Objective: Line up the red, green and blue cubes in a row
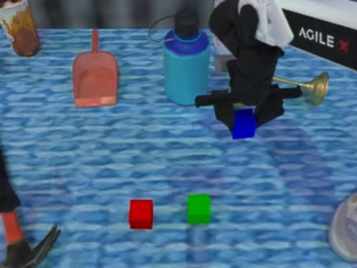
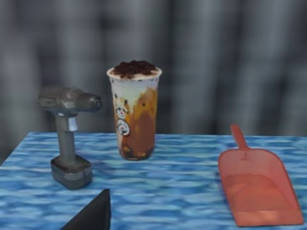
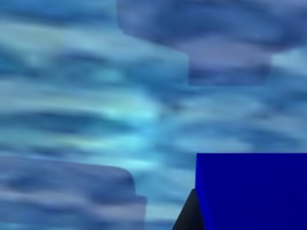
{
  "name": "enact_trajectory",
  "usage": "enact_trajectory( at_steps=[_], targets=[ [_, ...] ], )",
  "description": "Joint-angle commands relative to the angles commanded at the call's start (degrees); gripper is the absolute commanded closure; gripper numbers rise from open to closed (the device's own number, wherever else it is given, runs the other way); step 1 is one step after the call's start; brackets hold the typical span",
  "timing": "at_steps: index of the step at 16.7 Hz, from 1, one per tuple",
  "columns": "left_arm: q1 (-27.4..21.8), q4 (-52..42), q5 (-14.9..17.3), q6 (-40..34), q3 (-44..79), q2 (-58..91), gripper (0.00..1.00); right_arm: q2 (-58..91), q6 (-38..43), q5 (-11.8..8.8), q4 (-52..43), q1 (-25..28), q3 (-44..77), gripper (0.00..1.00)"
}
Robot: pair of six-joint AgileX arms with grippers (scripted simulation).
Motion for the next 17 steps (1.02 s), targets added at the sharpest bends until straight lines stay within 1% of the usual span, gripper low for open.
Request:
enact_trajectory(
  at_steps=[3,8,11,13,17],
  targets=[
    [0.0,0.0,0.0,0.0,0.0,0.0,0.0,-4.89,3.01,0.0,1.8,1.89,-5.78,1.0],
    [0.0,0.0,0.0,0.0,0.0,0.0,0.0,-17.13,11.17,-0.04,5.99,7.13,-24.56,1.0],
    [0.0,0.0,0.0,0.0,0.0,0.0,0.0,-23.55,15.47,-0.07,8.25,10.04,-32.88,1.0],
    [0.0,0.0,0.0,0.0,0.0,0.0,0.0,-25.9,17.06,-0.06,9.12,11.12,-35.35,1.0],
    [0.0,0.0,0.0,0.0,0.0,0.0,0.0,-25.97,17.29,-0.11,9.11,10.98,-35.55,1.0]
  ],
)
